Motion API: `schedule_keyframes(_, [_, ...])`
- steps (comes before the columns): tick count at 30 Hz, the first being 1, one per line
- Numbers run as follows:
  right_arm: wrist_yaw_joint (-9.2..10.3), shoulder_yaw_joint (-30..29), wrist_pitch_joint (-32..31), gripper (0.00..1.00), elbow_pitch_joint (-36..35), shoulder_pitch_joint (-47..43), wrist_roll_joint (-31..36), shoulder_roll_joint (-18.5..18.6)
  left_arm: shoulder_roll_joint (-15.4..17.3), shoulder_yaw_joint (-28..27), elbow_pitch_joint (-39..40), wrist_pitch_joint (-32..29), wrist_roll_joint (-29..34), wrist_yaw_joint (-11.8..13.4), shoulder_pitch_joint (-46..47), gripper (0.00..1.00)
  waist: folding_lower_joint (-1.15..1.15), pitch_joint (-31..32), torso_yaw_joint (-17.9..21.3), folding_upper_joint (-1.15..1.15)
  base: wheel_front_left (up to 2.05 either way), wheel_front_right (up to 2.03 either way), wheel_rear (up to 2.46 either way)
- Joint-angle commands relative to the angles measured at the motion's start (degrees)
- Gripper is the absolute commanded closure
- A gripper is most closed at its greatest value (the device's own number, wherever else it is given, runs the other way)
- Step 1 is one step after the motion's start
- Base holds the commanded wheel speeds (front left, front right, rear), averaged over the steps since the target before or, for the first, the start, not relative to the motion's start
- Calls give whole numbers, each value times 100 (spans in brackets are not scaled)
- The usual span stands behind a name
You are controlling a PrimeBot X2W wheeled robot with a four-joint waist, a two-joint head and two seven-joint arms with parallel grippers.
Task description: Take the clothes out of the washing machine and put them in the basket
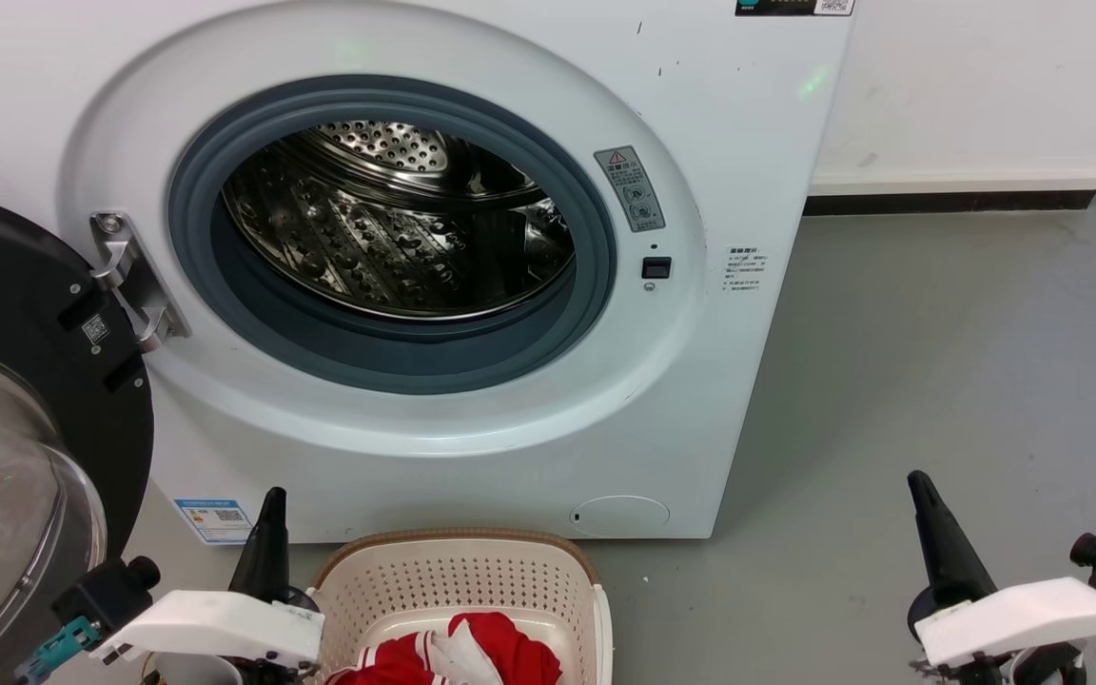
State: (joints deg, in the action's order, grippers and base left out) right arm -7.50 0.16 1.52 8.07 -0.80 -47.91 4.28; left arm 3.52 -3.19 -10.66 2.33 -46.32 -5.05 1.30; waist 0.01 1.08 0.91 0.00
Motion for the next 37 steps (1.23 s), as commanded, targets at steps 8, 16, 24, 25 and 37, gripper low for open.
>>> schedule_keyframes(8, [0, -65, -77, 100, 49, 265, -753, 54, 8, -69, -1, -134, -732, -61, 205, 100, 0, -13, -10, 0, 0, 0, 0])
schedule_keyframes(16, [0, -110, -148, 100, 127, 320, -1318, 59, -2, -111, -50, -246, -1282, -96, 245, 100, 0, -25, -19, 0, 0, 0, 0])
schedule_keyframes(24, [0, -169, -236, 100, 213, 413, -1957, 60, -14, -160, -106, -369, -1915, -122, 312, 100, 0, -41, -30, 0, 0, 0, 0])
schedule_keyframes(25, [1, -175, -247, 100, 220, 417, -2018, 59, -15, -164, -109, -381, -1976, -125, 319, 100, 0, -42, -31, 0, 0, 0, 0])
schedule_keyframes(37, [1, -244, -346, 100, 316, 501, -2700, 53, -29, -209, -171, -524, -2657, -160, 370, 100, 0, -60, -44, 0, 0, 0, 0])
